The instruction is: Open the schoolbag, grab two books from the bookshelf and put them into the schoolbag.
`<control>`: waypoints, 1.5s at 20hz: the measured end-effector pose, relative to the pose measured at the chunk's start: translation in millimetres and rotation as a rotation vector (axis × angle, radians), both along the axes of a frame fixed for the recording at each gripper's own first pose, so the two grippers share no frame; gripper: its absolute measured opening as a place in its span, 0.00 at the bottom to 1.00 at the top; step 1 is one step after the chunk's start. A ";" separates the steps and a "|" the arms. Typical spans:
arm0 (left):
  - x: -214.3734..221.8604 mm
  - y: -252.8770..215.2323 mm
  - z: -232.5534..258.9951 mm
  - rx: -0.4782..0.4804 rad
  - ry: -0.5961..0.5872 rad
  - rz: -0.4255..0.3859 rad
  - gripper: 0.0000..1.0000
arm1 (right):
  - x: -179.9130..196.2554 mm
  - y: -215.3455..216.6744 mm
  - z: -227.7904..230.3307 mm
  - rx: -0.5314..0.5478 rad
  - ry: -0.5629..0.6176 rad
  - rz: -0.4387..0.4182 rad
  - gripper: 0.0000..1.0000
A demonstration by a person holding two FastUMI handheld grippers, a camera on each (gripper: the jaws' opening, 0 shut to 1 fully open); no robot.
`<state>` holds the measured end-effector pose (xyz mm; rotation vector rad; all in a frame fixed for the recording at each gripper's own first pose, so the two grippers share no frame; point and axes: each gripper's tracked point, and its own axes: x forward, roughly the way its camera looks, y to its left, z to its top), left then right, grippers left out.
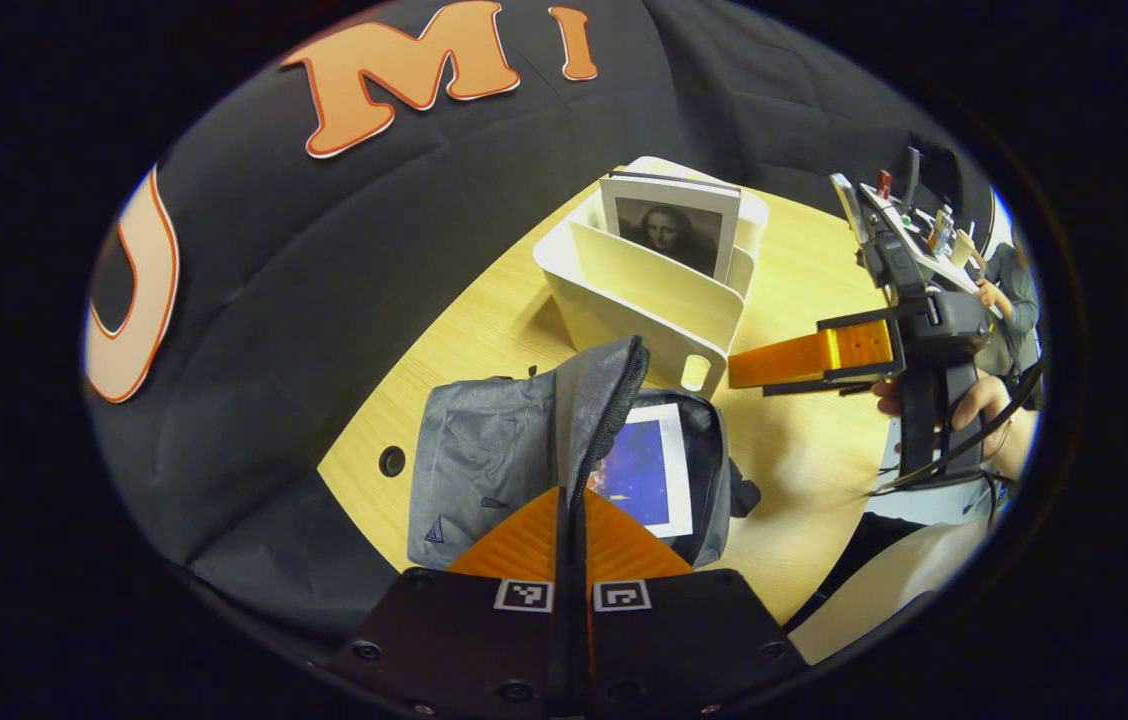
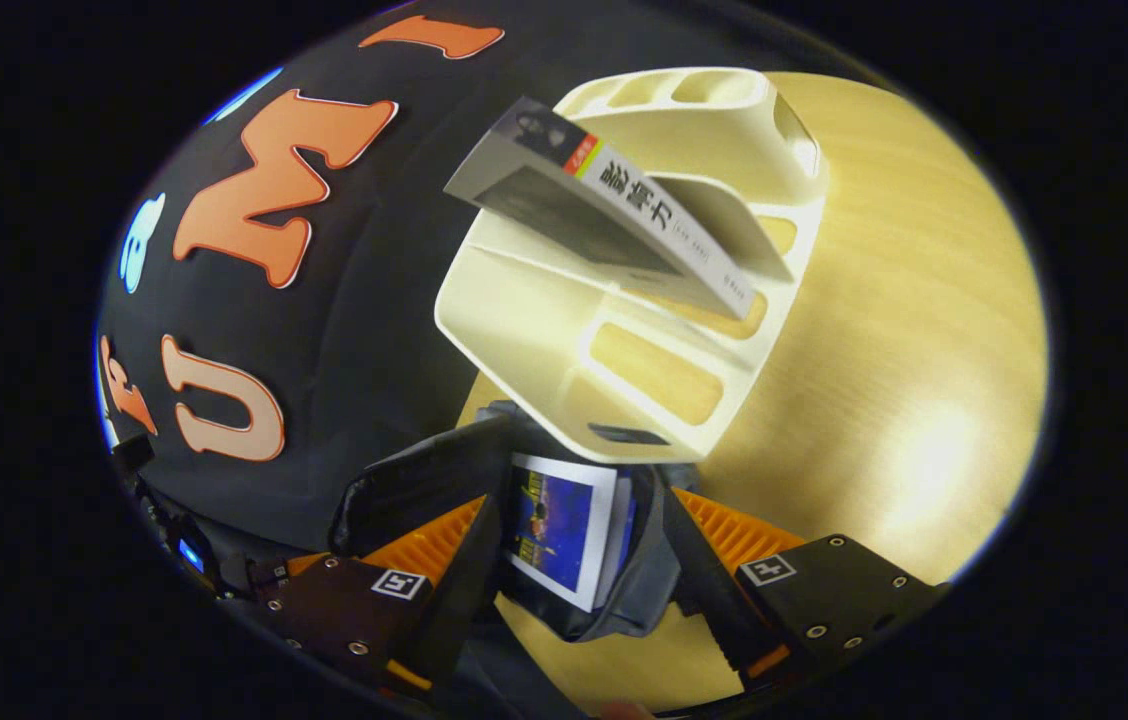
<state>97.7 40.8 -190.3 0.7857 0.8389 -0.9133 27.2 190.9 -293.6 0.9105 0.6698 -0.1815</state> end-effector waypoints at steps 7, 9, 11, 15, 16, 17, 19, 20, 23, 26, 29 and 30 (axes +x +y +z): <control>2.4 15.2 -3.2 -0.030 0.003 0.026 0.01 | -59.0 -81.1 26.5 -0.320 0.142 0.109 0.98; 0.9 15.3 -1.4 -0.035 -0.005 0.026 0.00 | -68.2 -95.6 41.7 -0.369 0.179 0.152 0.98; -2.1 15.5 0.9 -0.037 -0.015 0.010 0.01 | -72.6 -111.8 62.1 -0.431 0.205 0.182 0.98; -1.3 16.7 -2.6 -0.030 -0.026 -0.004 0.01 | -63.7 -137.4 107.3 -0.597 0.234 0.244 0.98; -0.8 15.3 -2.9 -0.035 -0.024 0.002 0.00 | -56.7 -138.2 118.3 -0.615 0.234 0.258 0.98; 0.1 15.0 -4.0 -0.038 -0.024 0.009 0.00 | -50.0 -139.1 127.8 -0.635 0.242 0.275 0.99; 0.8 10.8 -3.9 -0.044 -0.026 0.019 0.01 | -33.0 -137.6 146.5 -0.692 0.248 0.327 0.98; 1.2 9.7 -4.4 -0.046 -0.025 0.026 0.01 | -23.1 -136.2 154.6 -0.727 0.254 0.362 0.98; -0.2 10.8 -7.1 -0.057 -0.021 0.053 0.01 | 15.2 -129.8 172.8 -0.805 0.265 0.454 0.99; -1.6 9.5 -7.3 -0.064 -0.018 0.081 0.01 | 56.1 -123.0 181.6 -0.862 0.275 0.525 0.99; -2.6 10.0 -9.4 -0.068 -0.019 0.108 0.01 | 93.9 -121.0 175.0 -0.917 0.296 0.584 0.99; -2.8 10.4 -10.6 -0.071 -0.017 0.117 0.01 | 105.1 -119.1 170.3 -0.920 0.302 0.594 0.99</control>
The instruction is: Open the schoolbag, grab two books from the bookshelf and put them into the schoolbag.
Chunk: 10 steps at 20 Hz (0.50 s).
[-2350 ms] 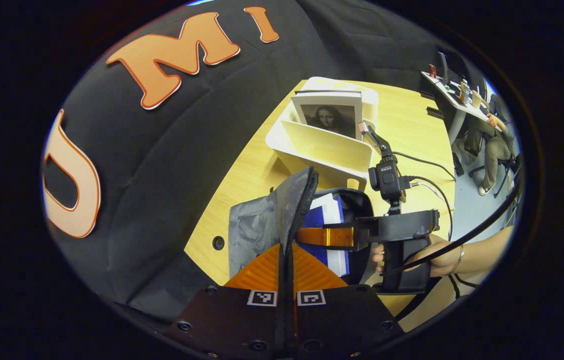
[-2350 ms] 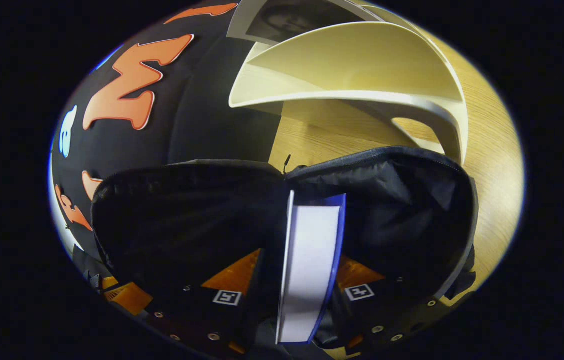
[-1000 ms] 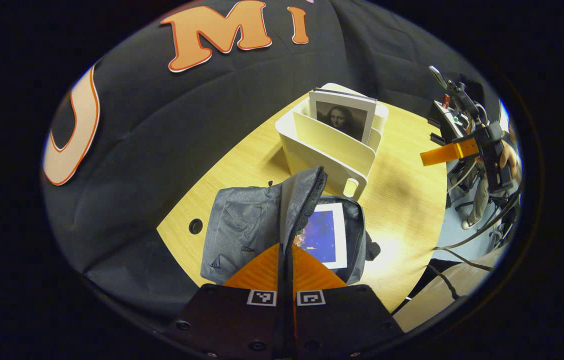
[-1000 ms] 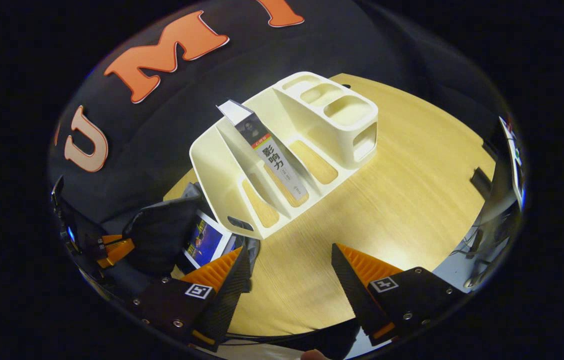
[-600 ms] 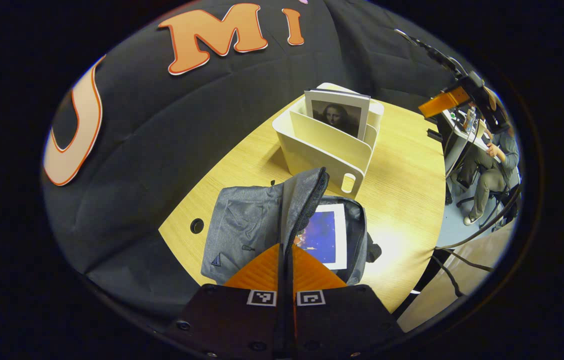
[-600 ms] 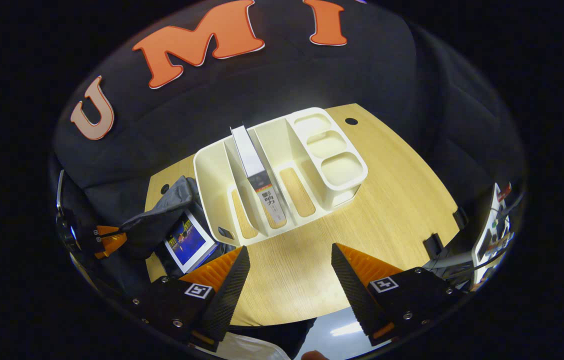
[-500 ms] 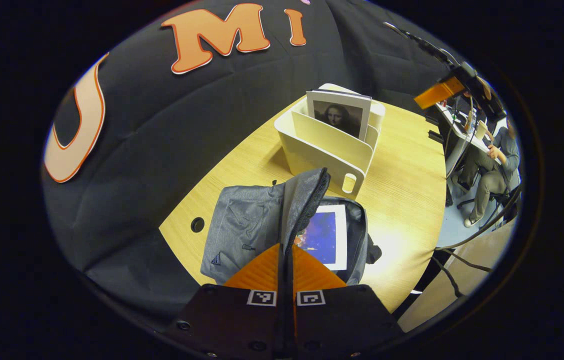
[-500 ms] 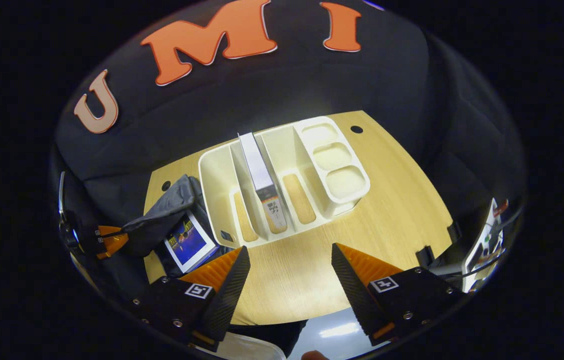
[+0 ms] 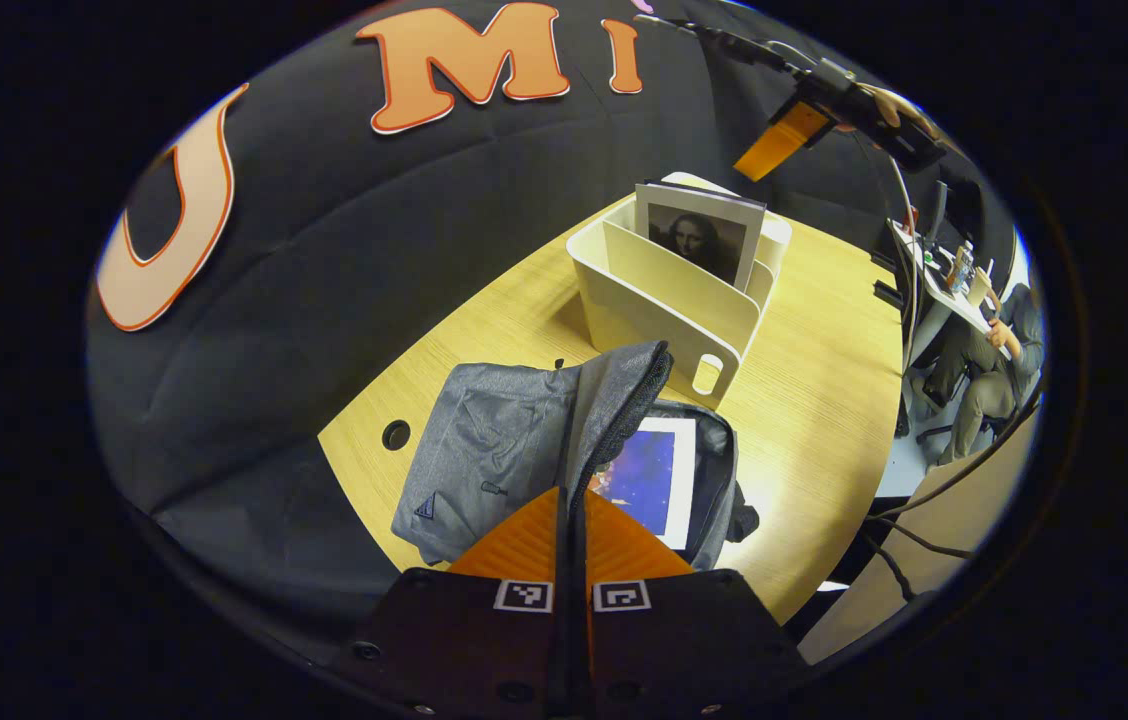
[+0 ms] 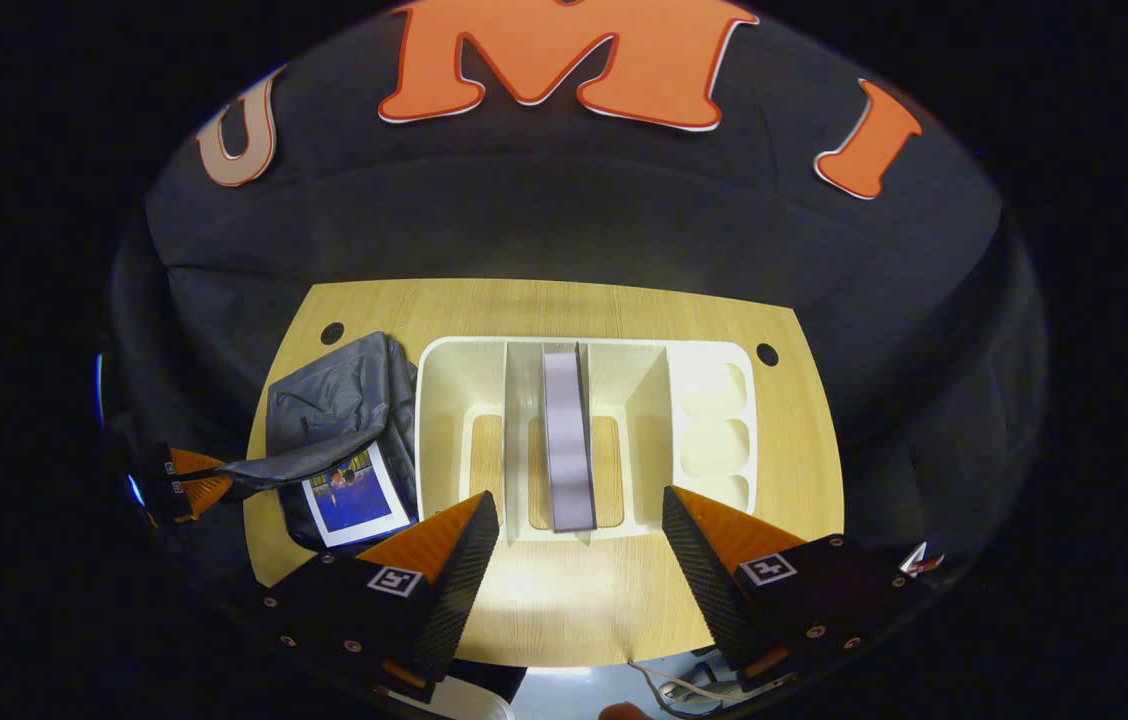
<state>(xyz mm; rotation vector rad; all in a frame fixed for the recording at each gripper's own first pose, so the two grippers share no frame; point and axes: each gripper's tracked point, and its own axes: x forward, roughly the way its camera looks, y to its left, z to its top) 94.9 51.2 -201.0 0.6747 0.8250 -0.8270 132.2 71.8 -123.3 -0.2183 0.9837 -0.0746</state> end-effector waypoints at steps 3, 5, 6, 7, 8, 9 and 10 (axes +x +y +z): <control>-0.3 2.2 -0.7 -0.009 0.012 0.032 0.01 | 31.4 -7.3 -23.9 -0.026 0.032 0.001 0.99; -0.9 4.0 -3.4 -0.012 0.019 0.050 0.01 | 45.5 -9.2 -40.8 -0.030 0.063 0.011 1.00; -1.4 4.8 -4.5 -0.012 0.024 0.057 0.01 | 51.1 -9.3 -49.6 -0.034 0.076 0.019 1.00; -1.9 5.4 -5.2 -0.012 0.030 0.064 0.01 | 56.0 -11.1 -58.8 -0.041 0.094 0.023 1.00; -2.5 4.9 -7.2 -0.013 0.036 0.068 0.01 | 60.0 -11.3 -65.9 -0.043 0.108 0.019 1.00; -3.1 5.7 -8.8 -0.013 0.041 0.074 0.01 | 62.5 -12.4 -73.0 -0.044 0.123 0.006 1.00; -3.0 6.1 -9.3 -0.014 0.045 0.078 0.01 | 63.7 -12.5 -79.7 -0.040 0.135 -0.006 1.00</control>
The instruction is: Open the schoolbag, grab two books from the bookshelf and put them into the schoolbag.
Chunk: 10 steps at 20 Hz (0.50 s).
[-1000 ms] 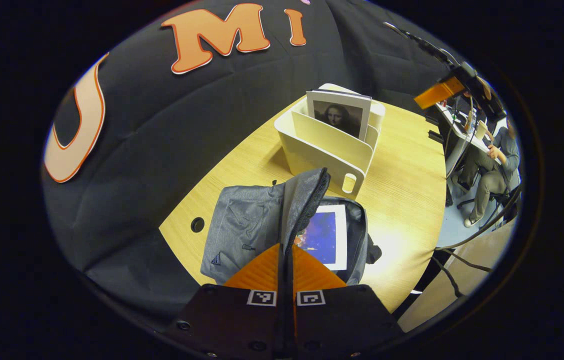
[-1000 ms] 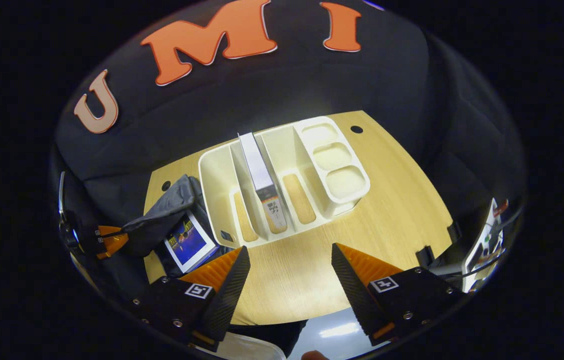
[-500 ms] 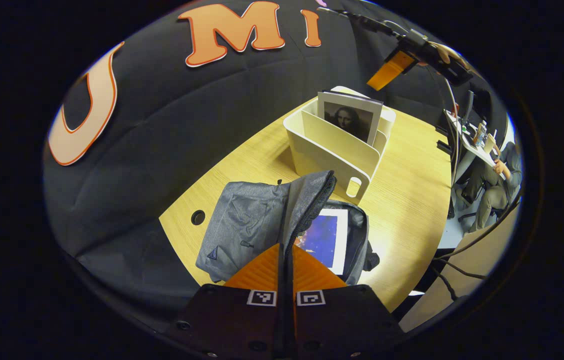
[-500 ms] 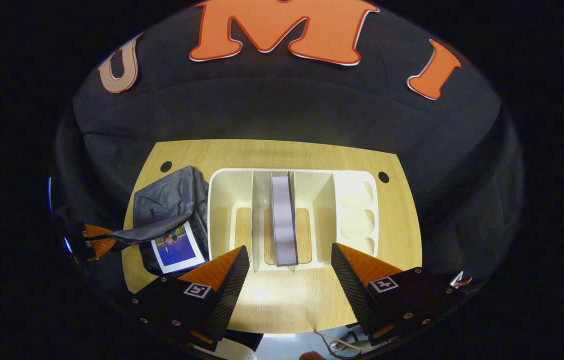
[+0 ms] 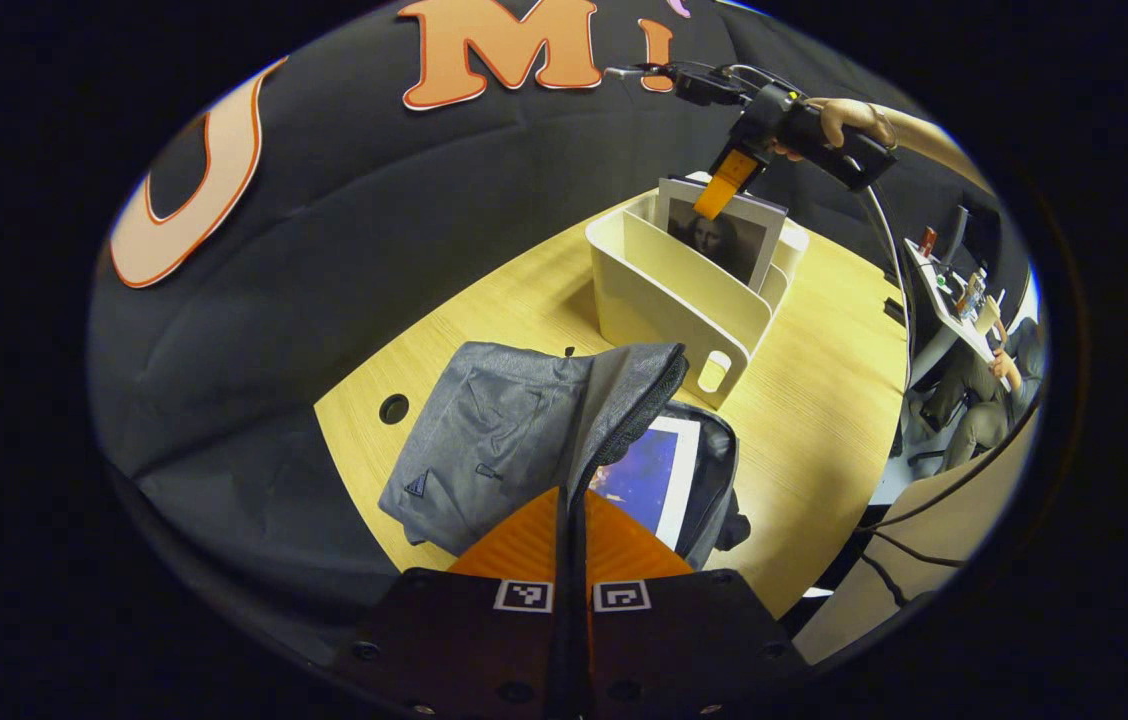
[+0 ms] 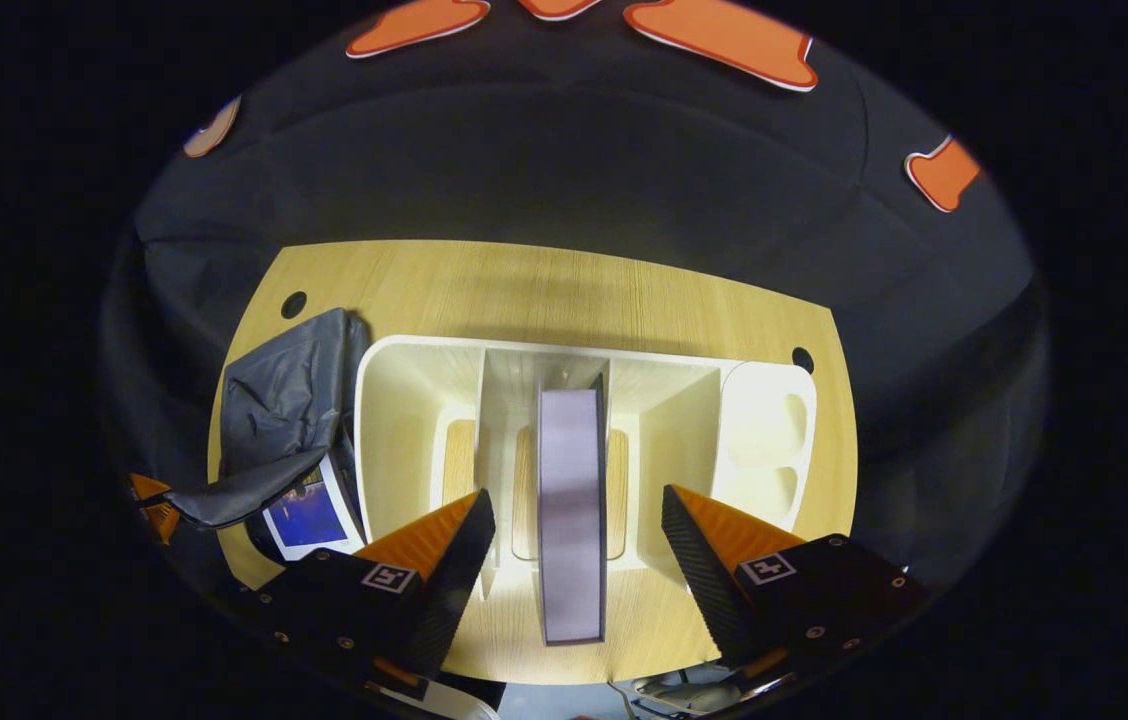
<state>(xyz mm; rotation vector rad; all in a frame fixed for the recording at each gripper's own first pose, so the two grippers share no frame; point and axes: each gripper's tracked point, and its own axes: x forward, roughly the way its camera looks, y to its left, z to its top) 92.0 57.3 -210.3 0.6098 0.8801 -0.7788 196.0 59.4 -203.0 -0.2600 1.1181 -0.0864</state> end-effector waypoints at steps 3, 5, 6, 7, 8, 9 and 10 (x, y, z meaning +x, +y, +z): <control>-1.0 1.7 -2.2 -0.001 0.006 0.006 0.01 | -2.1 0.0 -22.7 0.014 0.051 -0.017 0.89; -1.1 1.5 -4.2 -0.001 0.011 0.010 0.01 | -6.6 -0.9 -34.6 0.011 0.077 -0.022 0.75; -0.6 0.7 -4.8 -0.002 0.016 0.010 0.01 | -7.2 6.1 -39.0 0.071 0.089 -0.038 0.57; -1.5 0.2 -5.8 -0.002 0.020 0.009 0.01 | -10.6 13.2 -36.5 0.079 0.088 -0.053 0.50; -1.7 -0.4 -7.2 -0.002 0.023 0.008 0.01 | -15.0 13.3 -36.1 0.067 0.098 -0.043 0.39; -1.3 -0.9 -7.4 -0.001 0.023 0.006 0.01 | -16.9 10.0 -32.6 0.063 0.095 -0.036 0.39; -1.4 -1.6 -7.6 0.000 0.022 0.002 0.00 | -20.3 10.2 -30.3 0.057 0.096 -0.036 0.39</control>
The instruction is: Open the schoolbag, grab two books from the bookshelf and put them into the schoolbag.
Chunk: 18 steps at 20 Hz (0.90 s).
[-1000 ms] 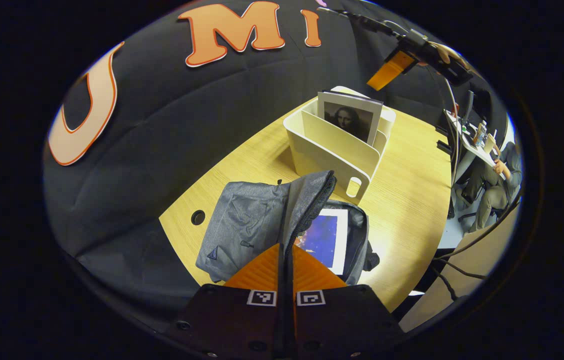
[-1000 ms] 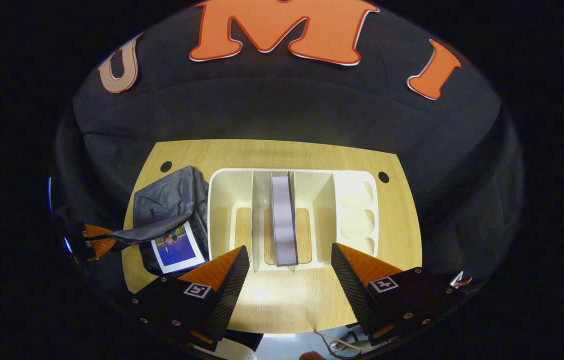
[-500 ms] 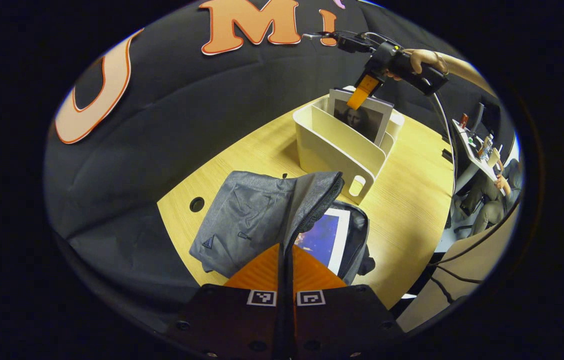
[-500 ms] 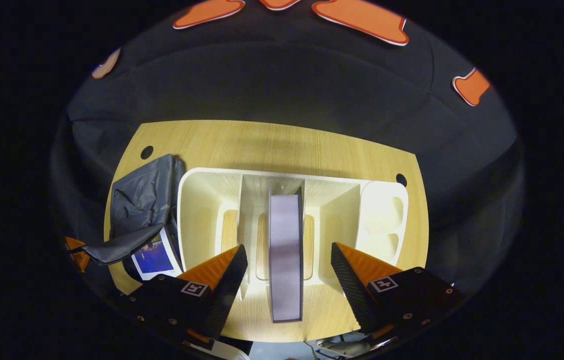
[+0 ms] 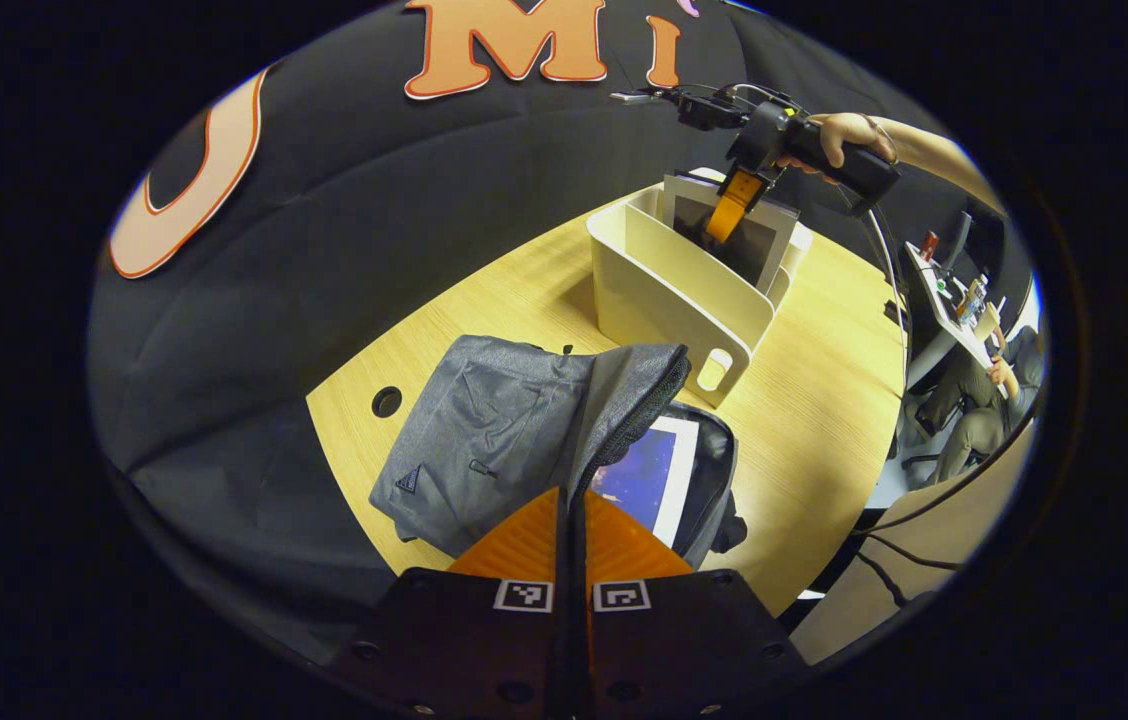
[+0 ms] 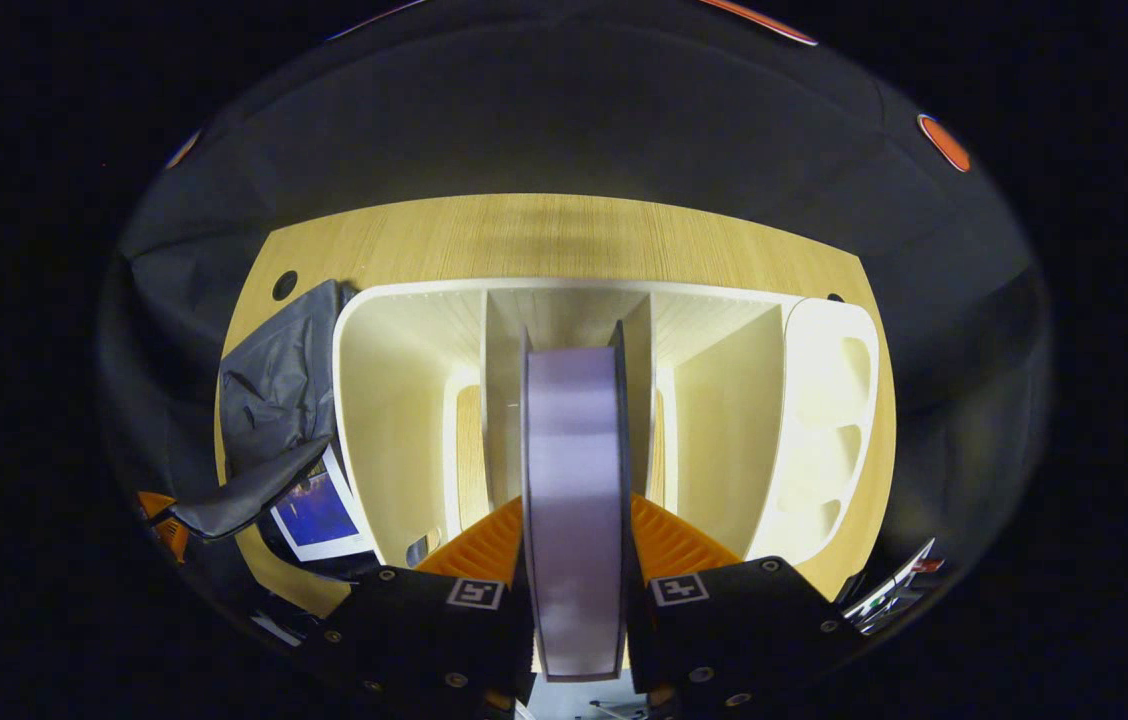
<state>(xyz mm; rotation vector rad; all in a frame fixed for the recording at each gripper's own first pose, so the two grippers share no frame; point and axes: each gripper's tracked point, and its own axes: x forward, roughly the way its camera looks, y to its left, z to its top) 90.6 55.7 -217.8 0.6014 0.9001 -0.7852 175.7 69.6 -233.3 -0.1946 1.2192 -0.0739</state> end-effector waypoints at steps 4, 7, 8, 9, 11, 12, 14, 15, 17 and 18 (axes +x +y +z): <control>0.8 0.3 1.0 0.001 -0.004 -0.015 0.00 | -6.5 3.9 26.0 0.033 -0.040 -0.029 0.38; 2.3 -0.1 -0.5 0.000 0.002 -0.019 0.00 | -9.6 1.8 59.7 0.041 -0.092 -0.051 0.38; 2.3 -0.7 -1.5 -0.001 0.007 -0.019 0.01 | -10.4 2.8 73.7 0.048 -0.116 -0.060 0.38; 1.7 -0.1 -2.8 -0.003 0.010 -0.021 0.01 | -11.4 1.5 87.8 0.055 -0.143 -0.071 0.38; 1.0 -0.6 -3.3 -0.003 0.012 -0.032 0.01 | -20.0 -1.0 115.5 0.065 -0.185 -0.091 0.38; 1.7 -0.6 -2.4 0.001 0.008 -0.036 0.01 | -28.1 0.2 128.5 0.075 -0.200 -0.099 0.38; 5.7 1.4 -0.3 0.008 -0.001 -0.047 0.01 | -48.5 7.6 152.0 0.105 -0.233 -0.103 0.37; 4.5 2.1 0.4 0.006 0.000 -0.054 0.01 | -58.0 13.0 161.6 0.127 -0.252 -0.106 0.37; 6.5 2.2 2.5 0.010 -0.003 -0.067 0.01 | -80.4 21.5 177.7 0.169 -0.289 -0.114 0.37; 7.3 2.7 4.0 0.015 -0.009 -0.073 0.01 | -92.2 25.2 183.3 0.189 -0.304 -0.117 0.37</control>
